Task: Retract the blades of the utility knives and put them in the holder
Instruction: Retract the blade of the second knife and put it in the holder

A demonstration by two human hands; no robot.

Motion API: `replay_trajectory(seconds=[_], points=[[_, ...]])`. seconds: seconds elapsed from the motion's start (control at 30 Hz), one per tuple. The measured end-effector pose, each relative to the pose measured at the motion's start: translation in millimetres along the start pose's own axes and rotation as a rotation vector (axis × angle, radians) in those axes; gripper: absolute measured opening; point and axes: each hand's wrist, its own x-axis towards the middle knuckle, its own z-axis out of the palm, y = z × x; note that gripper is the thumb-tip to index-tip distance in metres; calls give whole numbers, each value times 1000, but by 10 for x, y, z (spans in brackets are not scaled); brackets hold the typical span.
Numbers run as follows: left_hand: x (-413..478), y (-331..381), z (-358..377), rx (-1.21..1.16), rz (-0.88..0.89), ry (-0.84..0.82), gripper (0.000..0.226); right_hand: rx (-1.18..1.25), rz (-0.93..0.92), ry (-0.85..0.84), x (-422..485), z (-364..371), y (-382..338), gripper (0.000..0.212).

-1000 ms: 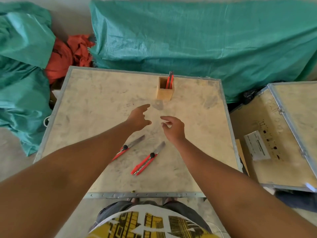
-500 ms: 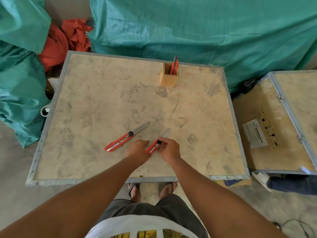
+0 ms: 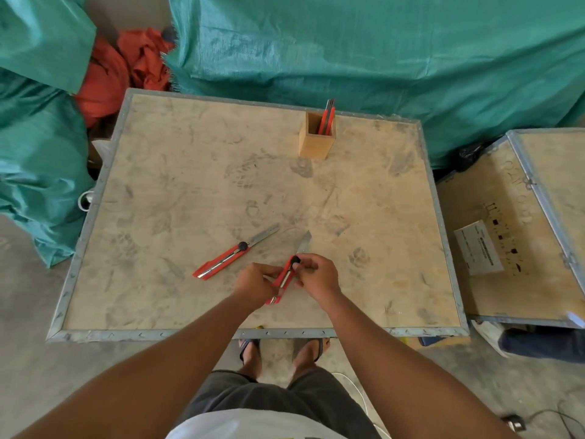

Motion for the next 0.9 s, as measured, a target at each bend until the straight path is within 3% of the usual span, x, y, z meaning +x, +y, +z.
replay_trajectory(seconds=[0.2, 0.47, 0.6, 0.9], points=[[-96, 253, -251, -201, 140, -52, 45, 50, -133, -74, -43, -233, -560, 19], [-316, 1122, -597, -493, 355, -60, 49, 52, -394, -125, -105, -795, -1540, 25], [-320, 1452, -664, -524, 400, -42, 63, 18, -491, -170, -127, -1027, -1931, 24], [-299, 1874, -640, -483, 489, 49, 67, -58, -581, -213, -3, -1302, -2174, 27]])
